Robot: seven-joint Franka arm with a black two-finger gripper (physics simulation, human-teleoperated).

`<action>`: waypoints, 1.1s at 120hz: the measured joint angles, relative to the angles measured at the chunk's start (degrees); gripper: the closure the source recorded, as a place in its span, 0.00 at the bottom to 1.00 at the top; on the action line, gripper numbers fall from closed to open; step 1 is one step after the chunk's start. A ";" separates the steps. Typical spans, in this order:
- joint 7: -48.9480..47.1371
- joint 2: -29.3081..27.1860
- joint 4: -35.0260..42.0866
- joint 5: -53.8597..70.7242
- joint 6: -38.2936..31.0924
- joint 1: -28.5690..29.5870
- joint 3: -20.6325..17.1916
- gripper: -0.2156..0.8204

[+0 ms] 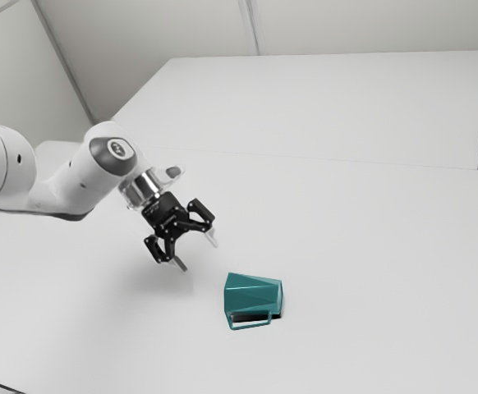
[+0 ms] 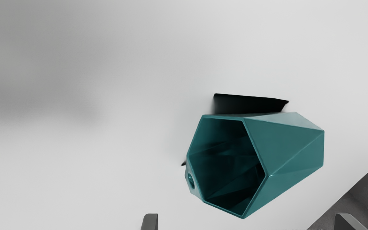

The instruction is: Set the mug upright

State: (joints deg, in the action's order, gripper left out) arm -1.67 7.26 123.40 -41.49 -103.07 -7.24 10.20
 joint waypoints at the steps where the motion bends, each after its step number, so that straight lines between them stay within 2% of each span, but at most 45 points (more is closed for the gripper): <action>1: -0.01 0.13 0.00 -0.25 -0.05 -0.02 -0.10 0.21; 32: 0.28 3.81 0.30 -10.14 -1.26 -0.93 -2.03 0.21; 101: 0.98 6.96 1.17 -17.92 -2.58 -2.20 -5.13 0.22; 109: 0.93 7.17 1.05 -17.89 -2.96 -2.53 -5.24 0.33; 124: 0.80 7.42 0.58 -17.16 -3.86 -2.68 -5.30 0.64; 132: 0.68 7.41 -0.56 -16.11 -4.22 -2.69 -5.57 0.74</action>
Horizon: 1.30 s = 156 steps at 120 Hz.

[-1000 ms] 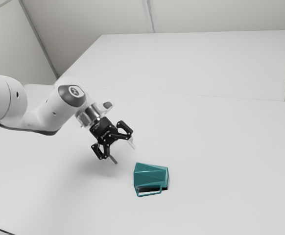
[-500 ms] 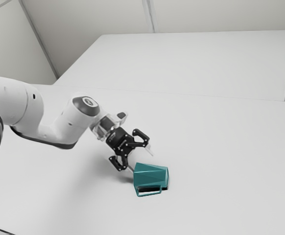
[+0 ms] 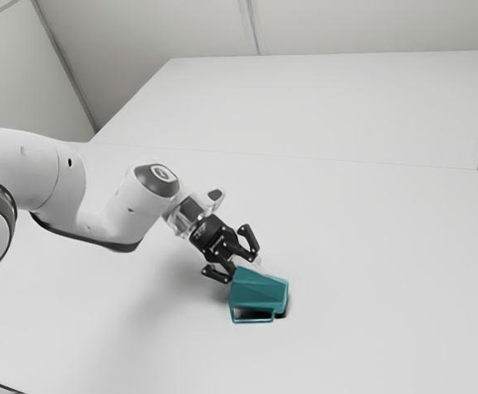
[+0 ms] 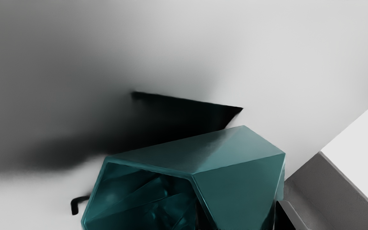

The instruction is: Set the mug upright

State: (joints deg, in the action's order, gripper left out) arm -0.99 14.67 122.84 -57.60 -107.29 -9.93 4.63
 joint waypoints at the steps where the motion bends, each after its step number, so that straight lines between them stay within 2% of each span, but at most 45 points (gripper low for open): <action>1: -0.02 -0.01 -0.19 0.13 -0.04 0.00 -0.02 0.75; 17: -0.32 -0.05 -2.10 1.55 -0.49 -0.29 -0.58 0.86; 39: -0.77 -0.13 -2.72 3.13 -1.95 -0.39 -2.03 0.93; 49: -1.09 -0.87 -2.75 4.17 -2.72 -0.45 -2.53 0.94; 61: -1.78 -4.66 -2.74 8.74 -3.92 -0.69 -3.54 0.95; 76: -2.96 -10.73 -2.66 17.80 -5.24 -1.30 -3.89 0.95; 88: -4.35 -13.16 -2.93 26.87 -5.86 -1.46 -3.98 0.96; 103: -6.05 -13.87 -4.96 38.60 -6.21 -1.56 -4.03 0.96; 126: -7.87 -14.40 -6.38 50.27 -6.26 -1.16 -4.23 0.96; 139: -8.22 -14.64 -6.32 54.93 -6.48 -0.32 -4.86 0.96; 156: -8.21 -14.71 -5.56 57.94 -6.64 -1.51 -3.24 0.96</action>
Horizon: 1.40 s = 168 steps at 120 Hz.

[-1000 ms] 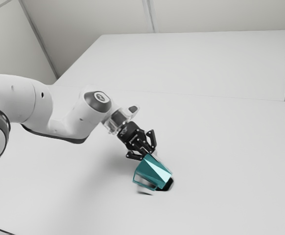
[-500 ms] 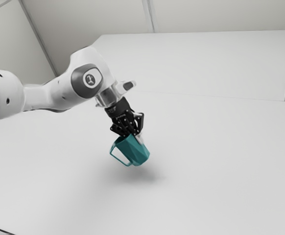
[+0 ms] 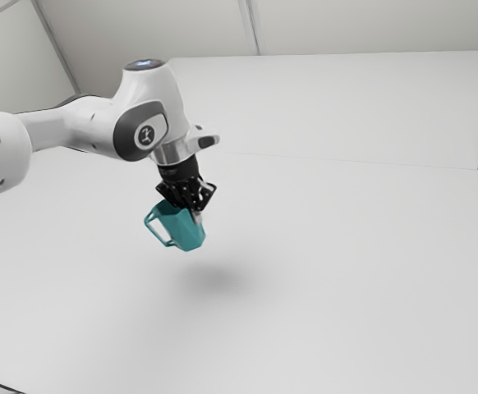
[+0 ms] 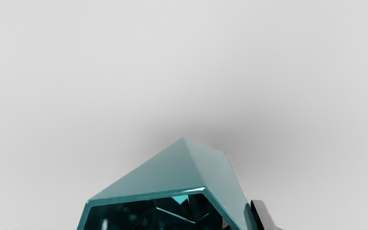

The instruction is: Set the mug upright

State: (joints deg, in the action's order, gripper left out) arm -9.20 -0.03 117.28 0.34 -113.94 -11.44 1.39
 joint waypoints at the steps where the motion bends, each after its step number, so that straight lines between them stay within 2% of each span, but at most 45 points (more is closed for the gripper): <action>1: 0.00 0.01 0.05 0.13 -0.01 -0.04 0.06 0.96; 14: 0.05 0.01 1.20 1.95 -0.55 -0.25 0.63 0.96; 33: 0.11 0.77 2.64 3.18 -2.54 1.97 -0.99 0.96; 84: 0.60 7.16 3.41 3.72 -9.81 2.81 -0.36 0.96; 114: 0.62 8.96 3.41 3.79 -11.98 2.75 -0.34 0.96; 142: 1.05 8.12 3.41 3.14 -11.79 2.74 -0.30 0.51; 154: 1.20 6.84 3.35 3.07 -11.22 2.74 -0.25 0.40; 168: 1.36 4.78 3.30 3.06 -10.29 2.76 -0.28 0.32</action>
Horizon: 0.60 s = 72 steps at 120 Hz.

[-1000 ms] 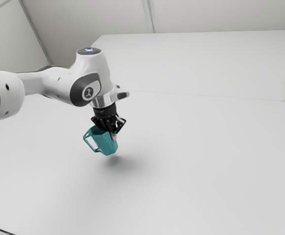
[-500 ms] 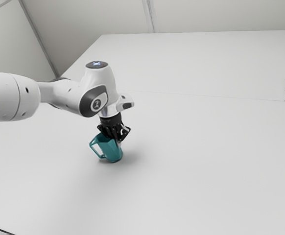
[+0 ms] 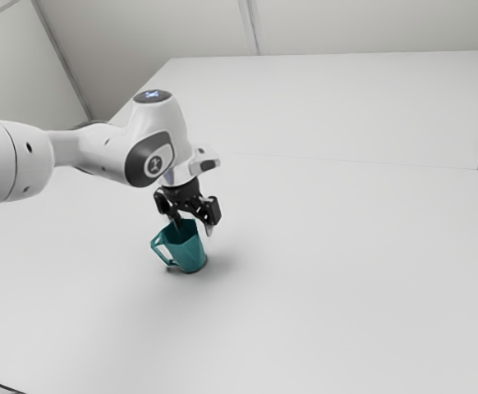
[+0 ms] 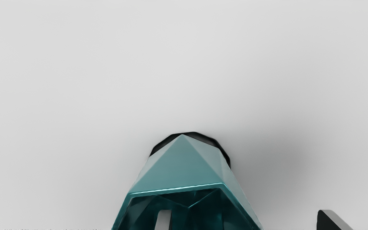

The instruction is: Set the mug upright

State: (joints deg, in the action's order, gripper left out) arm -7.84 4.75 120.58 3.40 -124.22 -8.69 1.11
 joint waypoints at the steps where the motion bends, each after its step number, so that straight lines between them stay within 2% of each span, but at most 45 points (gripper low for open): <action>1: 0.01 -0.18 -0.01 0.00 0.08 -0.01 0.00 0.31; 29: 0.45 -6.14 -1.57 -0.36 2.32 -0.25 -0.06 0.24; 72: 2.12 -6.22 -19.01 0.12 15.65 -0.55 -0.05 0.21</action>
State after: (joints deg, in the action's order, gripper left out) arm -5.72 -1.47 101.57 3.52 -108.58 -9.24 1.05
